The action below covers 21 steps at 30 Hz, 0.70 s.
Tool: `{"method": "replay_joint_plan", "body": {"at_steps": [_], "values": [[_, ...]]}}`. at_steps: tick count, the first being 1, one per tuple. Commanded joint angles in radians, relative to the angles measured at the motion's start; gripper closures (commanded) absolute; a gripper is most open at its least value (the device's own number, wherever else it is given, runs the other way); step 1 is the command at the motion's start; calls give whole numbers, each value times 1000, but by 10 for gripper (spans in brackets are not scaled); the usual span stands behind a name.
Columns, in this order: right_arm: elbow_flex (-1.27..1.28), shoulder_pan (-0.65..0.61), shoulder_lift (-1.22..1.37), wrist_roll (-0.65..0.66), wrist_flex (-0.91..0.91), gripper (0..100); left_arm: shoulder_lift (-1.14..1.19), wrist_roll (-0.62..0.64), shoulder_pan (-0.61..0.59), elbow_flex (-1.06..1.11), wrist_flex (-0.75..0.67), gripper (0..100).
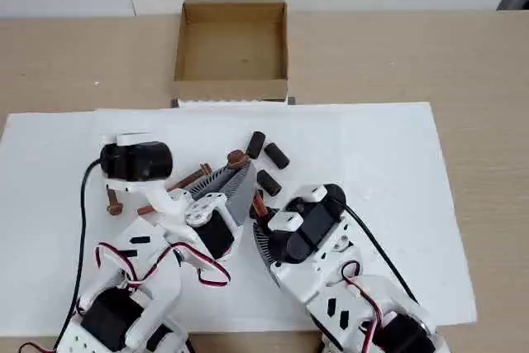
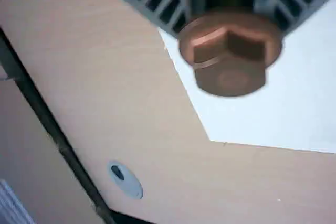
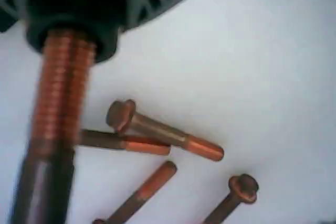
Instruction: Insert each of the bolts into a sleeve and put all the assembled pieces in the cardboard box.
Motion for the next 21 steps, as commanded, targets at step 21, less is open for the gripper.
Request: {"method": "replay_joint_plan", "body": {"at_steps": [21], "values": [[-6,-4,-4,9,-25,995,-15,-112,242,-2,244,995]]}}
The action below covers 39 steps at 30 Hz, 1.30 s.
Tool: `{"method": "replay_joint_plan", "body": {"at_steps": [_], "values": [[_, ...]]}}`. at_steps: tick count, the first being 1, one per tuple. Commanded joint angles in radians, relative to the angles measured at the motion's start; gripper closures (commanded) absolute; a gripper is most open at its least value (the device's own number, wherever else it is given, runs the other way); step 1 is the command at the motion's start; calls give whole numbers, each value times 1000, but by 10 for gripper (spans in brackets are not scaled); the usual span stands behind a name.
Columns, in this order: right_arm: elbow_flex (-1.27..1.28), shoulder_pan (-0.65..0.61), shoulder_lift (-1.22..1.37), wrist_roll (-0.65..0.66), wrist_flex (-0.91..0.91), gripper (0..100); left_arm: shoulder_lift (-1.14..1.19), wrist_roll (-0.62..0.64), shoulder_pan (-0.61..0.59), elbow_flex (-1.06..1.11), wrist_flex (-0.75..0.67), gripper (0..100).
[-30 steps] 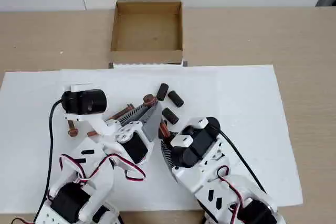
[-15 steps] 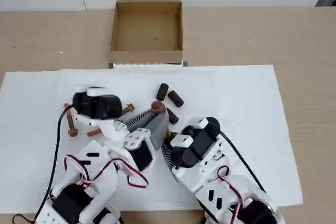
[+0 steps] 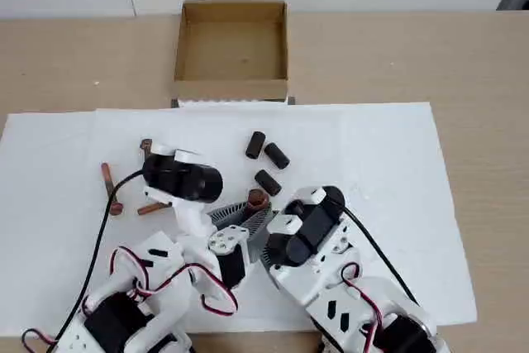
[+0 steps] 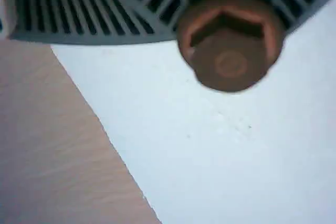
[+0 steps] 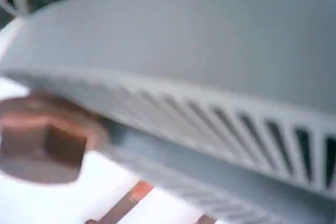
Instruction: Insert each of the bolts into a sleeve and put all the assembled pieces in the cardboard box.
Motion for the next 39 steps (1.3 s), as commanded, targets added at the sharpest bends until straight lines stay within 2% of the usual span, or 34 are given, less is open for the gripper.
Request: {"method": "replay_joint_plan", "body": {"at_steps": [1,8,13,15,27,35,37,39], "values": [[-6,2,-4,9,-27,995,-6,-8,46,-4,17,995],[-6,2,-1,9,-27,995,-6,-8,44,-4,18,972],[-6,4,1,9,-27,995,-3,-8,15,-4,21,768],[-6,5,1,11,-27,995,-3,-17,-5,-4,23,731],[9,7,-4,11,-27,995,-3,-118,-126,-53,38,732],[9,7,-4,11,-27,995,-5,-121,-132,-111,86,739],[9,8,-5,11,-27,995,-6,-121,-144,-124,91,784],[9,10,-5,11,-24,995,-6,-121,-181,-143,86,870]]}}
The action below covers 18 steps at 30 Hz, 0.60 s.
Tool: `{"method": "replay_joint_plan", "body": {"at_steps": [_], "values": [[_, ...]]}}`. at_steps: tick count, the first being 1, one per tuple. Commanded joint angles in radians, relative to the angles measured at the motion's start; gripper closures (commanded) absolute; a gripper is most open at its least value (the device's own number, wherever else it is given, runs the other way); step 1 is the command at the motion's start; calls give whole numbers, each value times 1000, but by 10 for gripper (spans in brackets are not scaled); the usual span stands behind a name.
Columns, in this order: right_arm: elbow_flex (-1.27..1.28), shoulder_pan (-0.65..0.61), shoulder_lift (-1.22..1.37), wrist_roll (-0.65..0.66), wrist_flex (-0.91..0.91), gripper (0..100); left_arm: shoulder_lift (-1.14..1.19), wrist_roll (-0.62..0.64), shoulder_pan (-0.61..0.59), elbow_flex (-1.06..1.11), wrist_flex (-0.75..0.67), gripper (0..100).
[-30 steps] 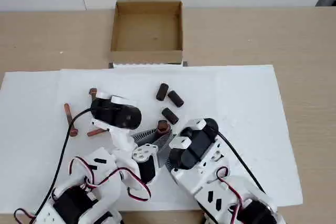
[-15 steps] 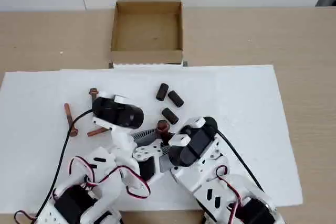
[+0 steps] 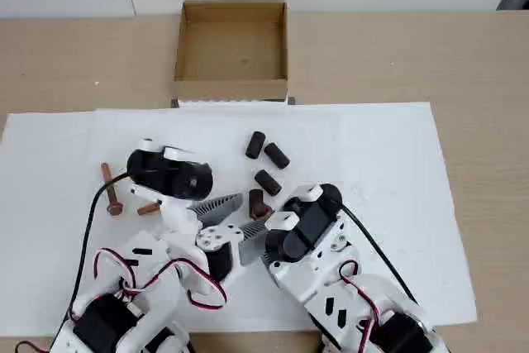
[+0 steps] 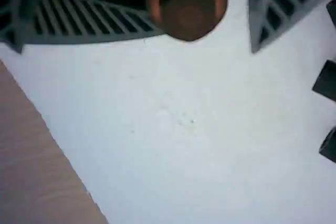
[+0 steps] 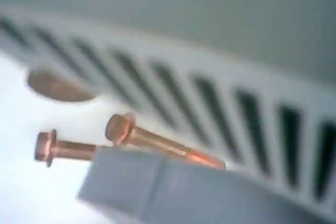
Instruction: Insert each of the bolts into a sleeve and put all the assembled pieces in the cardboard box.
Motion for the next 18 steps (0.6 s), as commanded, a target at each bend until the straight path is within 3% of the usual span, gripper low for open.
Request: {"method": "replay_joint_plan", "body": {"at_steps": [1,3,13,18], "values": [[-12,5,-7,8,-19,995,-9,-8,-57,-70,-3,924],[-12,28,-4,5,-18,995,-9,-25,-117,-71,-6,999],[-12,255,-1,3,-15,995,-8,-325,-431,73,-44,994],[-12,285,36,0,45,995,-8,-385,-543,242,-97,994]]}}
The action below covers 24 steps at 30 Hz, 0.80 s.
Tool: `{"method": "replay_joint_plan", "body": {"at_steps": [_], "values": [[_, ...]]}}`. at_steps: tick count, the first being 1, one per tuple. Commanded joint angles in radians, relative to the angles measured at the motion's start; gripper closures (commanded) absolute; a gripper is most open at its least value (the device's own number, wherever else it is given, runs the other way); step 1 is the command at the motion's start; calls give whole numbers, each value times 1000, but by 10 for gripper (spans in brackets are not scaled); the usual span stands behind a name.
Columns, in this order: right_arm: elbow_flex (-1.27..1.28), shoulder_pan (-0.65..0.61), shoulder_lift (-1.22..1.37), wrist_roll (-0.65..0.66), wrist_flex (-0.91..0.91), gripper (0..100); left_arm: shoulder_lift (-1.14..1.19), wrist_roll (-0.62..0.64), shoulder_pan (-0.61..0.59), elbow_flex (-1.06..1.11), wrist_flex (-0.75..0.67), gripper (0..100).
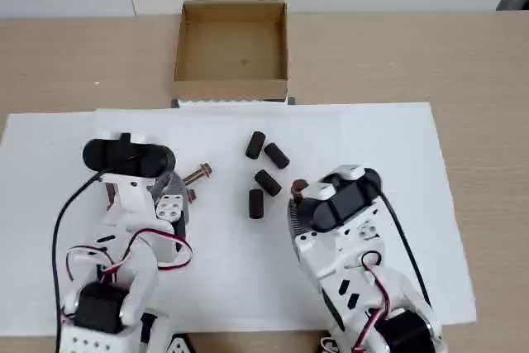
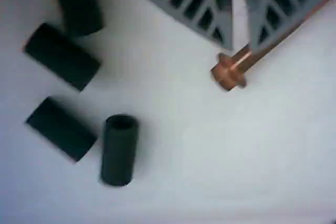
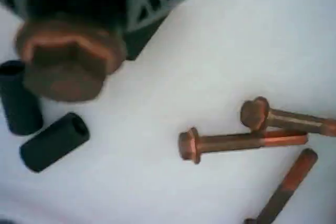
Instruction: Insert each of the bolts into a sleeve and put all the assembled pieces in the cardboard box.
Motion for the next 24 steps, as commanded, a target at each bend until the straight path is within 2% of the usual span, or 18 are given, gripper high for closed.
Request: {"method": "replay_joint_plan", "body": {"at_steps": [1,6,16,24], "values": [[-18,13,59,-18,58,995,-8,-23,-61,77,-54,994],[-163,25,294,-129,25,995,-9,-86,-86,189,-118,994],[-618,28,895,-133,-105,995,-9,-101,-84,265,-173,994],[-1048,30,1320,-129,-127,995,-9,-101,-86,315,-173,994]]}}
